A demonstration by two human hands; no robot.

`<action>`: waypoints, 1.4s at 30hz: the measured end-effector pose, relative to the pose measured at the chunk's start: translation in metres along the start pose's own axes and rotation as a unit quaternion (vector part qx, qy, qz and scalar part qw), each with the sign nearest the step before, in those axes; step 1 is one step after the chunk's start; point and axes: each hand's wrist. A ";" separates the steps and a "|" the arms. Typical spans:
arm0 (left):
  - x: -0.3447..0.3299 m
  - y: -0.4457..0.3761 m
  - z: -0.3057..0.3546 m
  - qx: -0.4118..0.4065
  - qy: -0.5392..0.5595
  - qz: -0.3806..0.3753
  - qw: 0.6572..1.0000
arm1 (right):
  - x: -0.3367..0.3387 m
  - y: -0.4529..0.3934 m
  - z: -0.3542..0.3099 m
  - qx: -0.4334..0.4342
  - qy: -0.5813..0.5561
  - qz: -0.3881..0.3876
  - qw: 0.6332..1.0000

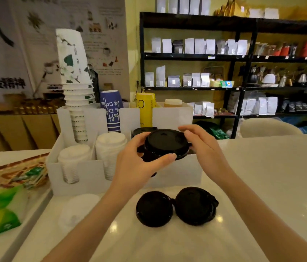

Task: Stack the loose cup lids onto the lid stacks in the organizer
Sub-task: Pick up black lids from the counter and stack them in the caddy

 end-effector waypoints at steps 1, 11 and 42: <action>0.002 -0.008 -0.001 0.003 0.001 0.012 1.000 | -0.006 -0.007 0.002 -0.001 -0.015 0.013 1.000; 0.013 -0.083 -0.036 0.054 -0.010 0.052 0.997 | -0.046 -0.069 0.033 -0.022 -0.101 -0.009 0.995; 0.006 -0.091 -0.051 0.030 -0.295 0.033 0.954 | -0.052 -0.074 0.073 -0.038 -0.036 -0.069 0.996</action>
Point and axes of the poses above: each hand's wrist, its own y-axis away from the middle knuckle, its own x-axis out of the back of the hand, z = x × y, and after that the axes turned 6 degrees about x, right-handed
